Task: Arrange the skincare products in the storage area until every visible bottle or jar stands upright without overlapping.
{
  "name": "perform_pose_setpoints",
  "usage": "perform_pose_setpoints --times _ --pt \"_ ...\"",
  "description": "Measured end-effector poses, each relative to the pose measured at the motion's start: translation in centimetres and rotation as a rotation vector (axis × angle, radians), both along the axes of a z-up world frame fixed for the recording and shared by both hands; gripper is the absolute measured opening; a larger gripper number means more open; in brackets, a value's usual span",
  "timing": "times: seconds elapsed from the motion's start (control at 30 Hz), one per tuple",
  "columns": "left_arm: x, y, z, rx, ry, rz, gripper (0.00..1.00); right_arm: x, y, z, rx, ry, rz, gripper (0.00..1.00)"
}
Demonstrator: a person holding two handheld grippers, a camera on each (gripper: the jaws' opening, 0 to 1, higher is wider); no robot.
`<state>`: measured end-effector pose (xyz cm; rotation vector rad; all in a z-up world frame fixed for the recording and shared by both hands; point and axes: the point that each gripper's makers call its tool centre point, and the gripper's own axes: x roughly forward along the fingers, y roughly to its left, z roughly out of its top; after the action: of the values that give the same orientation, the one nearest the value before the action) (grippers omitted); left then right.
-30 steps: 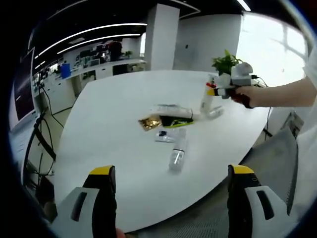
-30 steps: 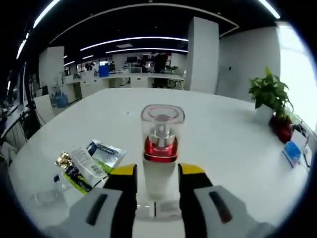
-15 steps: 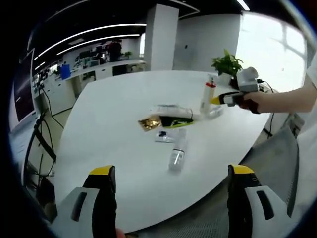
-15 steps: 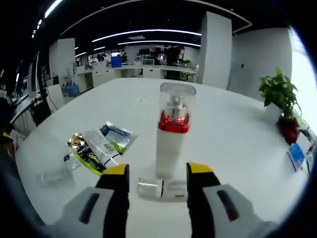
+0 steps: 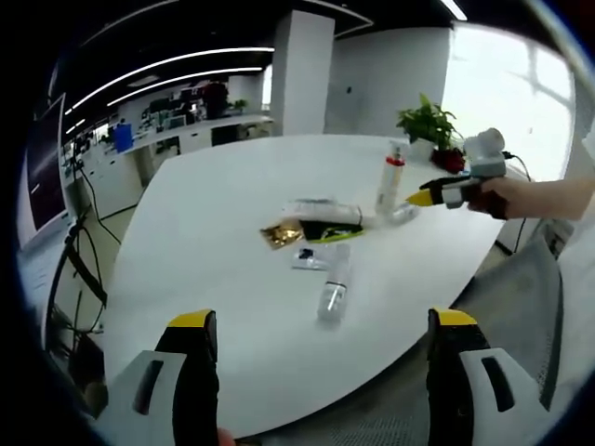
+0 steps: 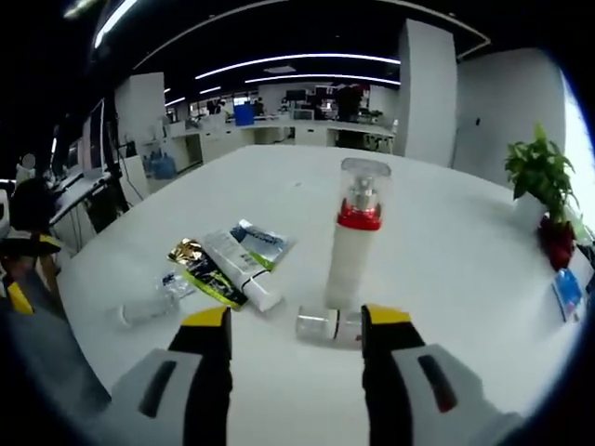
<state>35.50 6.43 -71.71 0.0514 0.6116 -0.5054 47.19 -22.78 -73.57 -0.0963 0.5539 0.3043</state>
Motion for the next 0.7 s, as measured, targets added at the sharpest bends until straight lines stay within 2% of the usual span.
perform_pose_setpoints --times 0.23,0.53,0.7 --pt "0.1 0.1 0.1 -0.001 -0.009 0.005 0.92 -2.0 0.1 0.2 0.039 0.022 -0.004 0.63" --pt "0.1 -0.1 0.5 -0.003 -0.018 0.009 0.92 -4.5 0.7 1.5 0.076 0.006 0.033 0.66" --pt "0.0 -0.2 0.6 0.0 -0.017 0.011 0.92 -5.0 1.0 2.3 0.117 -0.011 0.044 0.69"
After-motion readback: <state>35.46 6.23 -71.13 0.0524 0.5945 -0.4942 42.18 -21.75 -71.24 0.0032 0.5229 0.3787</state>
